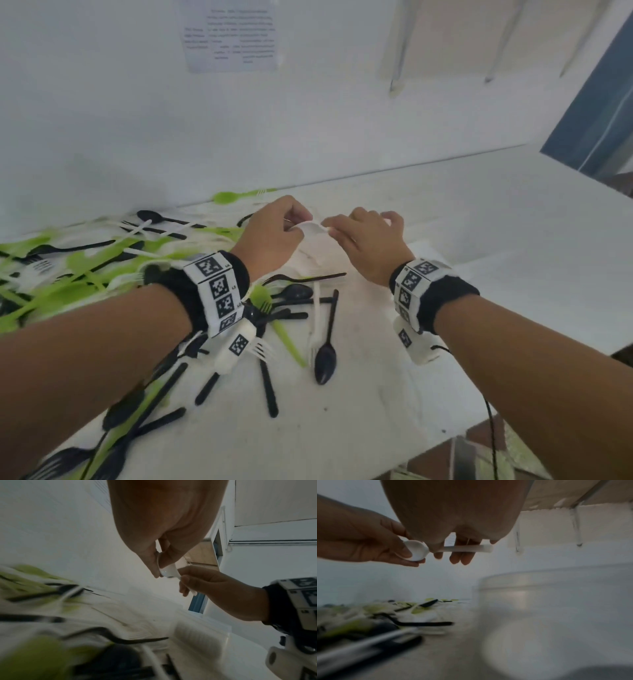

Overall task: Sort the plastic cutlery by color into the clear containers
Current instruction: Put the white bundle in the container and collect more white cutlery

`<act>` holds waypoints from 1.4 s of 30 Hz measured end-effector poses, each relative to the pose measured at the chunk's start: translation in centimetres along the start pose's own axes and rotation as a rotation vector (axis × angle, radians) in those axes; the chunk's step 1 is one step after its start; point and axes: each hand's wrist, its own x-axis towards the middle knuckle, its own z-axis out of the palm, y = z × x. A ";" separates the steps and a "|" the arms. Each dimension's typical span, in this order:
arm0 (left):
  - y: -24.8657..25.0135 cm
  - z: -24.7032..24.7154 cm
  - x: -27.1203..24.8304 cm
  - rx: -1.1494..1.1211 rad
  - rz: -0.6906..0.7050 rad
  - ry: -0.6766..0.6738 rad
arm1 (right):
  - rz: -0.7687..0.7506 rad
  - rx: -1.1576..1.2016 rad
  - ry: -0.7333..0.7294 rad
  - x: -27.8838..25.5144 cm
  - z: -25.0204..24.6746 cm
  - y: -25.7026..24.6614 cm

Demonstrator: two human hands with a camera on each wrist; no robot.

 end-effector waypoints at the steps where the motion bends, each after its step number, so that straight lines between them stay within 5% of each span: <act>1: 1.0 2.0 0.5 -0.009 -0.010 0.007 | -0.043 -0.014 0.008 -0.2 -0.5 2.0; 6: 5.3 11.3 2.6 -0.010 -0.047 -0.003 | -0.051 0.063 -0.035 -1.7 -2.1 11.2; 9: 6.9 15.0 3.0 0.207 -0.048 -0.143 | -0.009 0.066 -0.151 -2.8 -2.3 15.9; 12: 6.6 16.9 3.2 0.434 -0.208 -0.276 | 0.002 0.112 -0.268 -3.1 -2.4 18.4; 17: 7.2 16.6 3.7 0.583 -0.244 -0.502 | 0.057 0.338 -0.387 -2.0 -2.3 19.2; 21: 7.1 16.3 4.4 0.698 -0.344 -0.601 | -0.034 0.303 -0.362 -2.0 -1.7 19.8; 34: 7.5 16.2 4.2 0.721 -0.261 -0.602 | -0.128 0.292 -0.367 -2.1 -1.5 19.9; 42: 8.0 15.4 5.1 0.818 -0.309 -0.732 | -0.124 0.304 -0.390 -2.1 -1.7 19.9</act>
